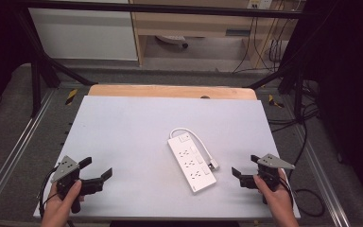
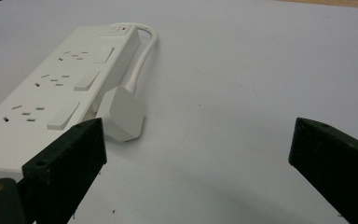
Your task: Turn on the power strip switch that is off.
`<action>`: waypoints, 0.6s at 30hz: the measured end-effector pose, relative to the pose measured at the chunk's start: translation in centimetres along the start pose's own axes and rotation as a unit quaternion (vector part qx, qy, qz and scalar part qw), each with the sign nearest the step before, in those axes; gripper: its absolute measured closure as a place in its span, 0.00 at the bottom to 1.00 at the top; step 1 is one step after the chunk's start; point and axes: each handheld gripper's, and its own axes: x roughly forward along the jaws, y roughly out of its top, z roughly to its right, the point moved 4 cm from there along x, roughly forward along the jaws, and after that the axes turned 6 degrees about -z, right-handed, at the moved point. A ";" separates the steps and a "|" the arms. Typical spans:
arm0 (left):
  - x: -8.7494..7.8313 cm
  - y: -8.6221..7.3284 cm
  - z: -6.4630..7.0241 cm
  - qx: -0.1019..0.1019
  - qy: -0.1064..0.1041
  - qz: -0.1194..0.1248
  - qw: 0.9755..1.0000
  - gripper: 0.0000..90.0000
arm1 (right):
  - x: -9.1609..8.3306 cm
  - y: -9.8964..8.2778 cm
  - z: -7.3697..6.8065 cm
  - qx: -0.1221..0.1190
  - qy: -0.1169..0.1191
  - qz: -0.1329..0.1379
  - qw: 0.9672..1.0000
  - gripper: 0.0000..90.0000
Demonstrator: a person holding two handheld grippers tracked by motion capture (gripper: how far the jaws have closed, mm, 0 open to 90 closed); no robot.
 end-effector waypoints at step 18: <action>0.0 0.0 0.2 -0.001 -0.008 -0.005 1.000 0.06 | -1.1 0.9 -0.5 0.014 -0.002 0.007 1.000 0.04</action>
